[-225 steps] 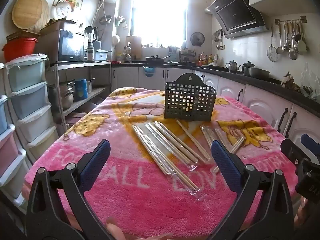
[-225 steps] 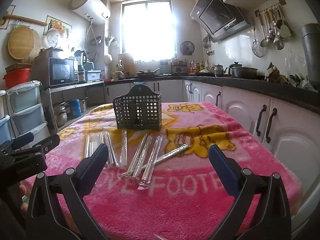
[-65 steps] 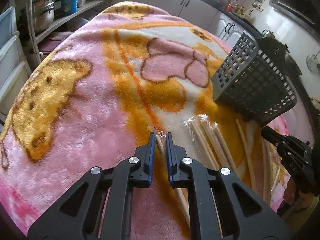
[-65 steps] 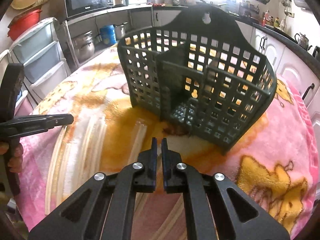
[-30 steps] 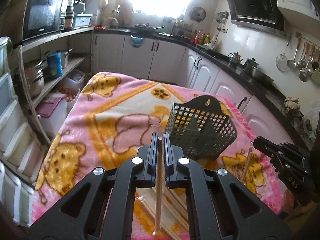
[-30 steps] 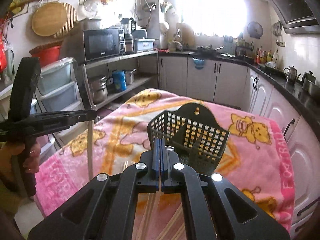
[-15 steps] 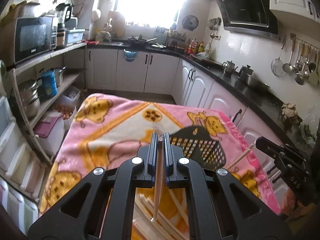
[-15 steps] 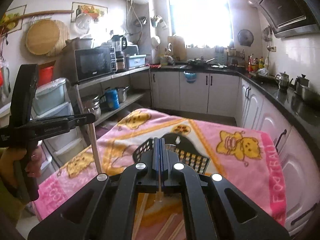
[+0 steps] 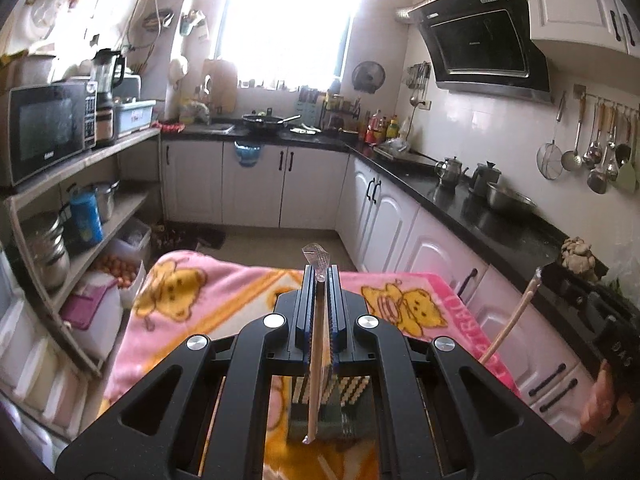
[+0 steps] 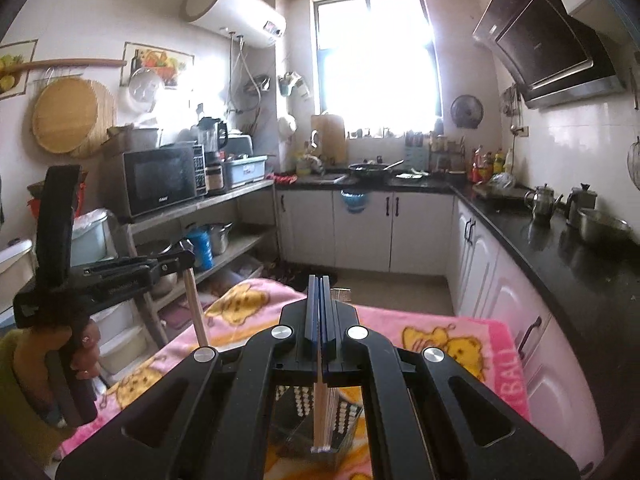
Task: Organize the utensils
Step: 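Lift the held chopsticks with both tools and carry them above the green caddy, then lower the chopsticks into the caddy and open both tools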
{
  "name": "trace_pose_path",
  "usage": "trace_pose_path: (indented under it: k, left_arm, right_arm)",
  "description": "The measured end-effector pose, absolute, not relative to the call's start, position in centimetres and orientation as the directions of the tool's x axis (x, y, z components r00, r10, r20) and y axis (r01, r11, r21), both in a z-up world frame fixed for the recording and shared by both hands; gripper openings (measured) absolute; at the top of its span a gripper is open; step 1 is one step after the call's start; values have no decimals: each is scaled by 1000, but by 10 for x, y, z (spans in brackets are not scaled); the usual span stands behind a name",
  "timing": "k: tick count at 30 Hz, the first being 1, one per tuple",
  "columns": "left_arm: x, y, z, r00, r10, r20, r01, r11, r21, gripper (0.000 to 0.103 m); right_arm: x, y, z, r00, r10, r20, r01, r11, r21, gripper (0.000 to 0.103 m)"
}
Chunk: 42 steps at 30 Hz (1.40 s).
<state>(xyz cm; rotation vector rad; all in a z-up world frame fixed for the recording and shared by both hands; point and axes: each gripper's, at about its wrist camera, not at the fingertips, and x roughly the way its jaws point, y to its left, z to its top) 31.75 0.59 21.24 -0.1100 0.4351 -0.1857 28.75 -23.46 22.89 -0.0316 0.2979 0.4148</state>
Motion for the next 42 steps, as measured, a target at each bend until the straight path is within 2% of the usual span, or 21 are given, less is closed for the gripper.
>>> trace_pose_path:
  k: [12,26,33,42]
  left_arm:
    - [361,-8,170,886,-189,-424,140,980,-143,2]
    - [368,-11,115,866,-200,-458,138,976,-166,2]
    - [366,-12,100,851,-196,-488,139,979,-151,2]
    - [361,-6,96,848,-201,-490,138,977,-163,4]
  right_arm:
    - [320,-232,199,858,387,-337,-392,918,57,1]
    - [339,-219,156,825,408,-392,-397,911,112,1]
    - [347,-214,141,807,437,-397,-415,898,145,1]
    - [360,-231,115,797,382,-467,-349,924,160,2]
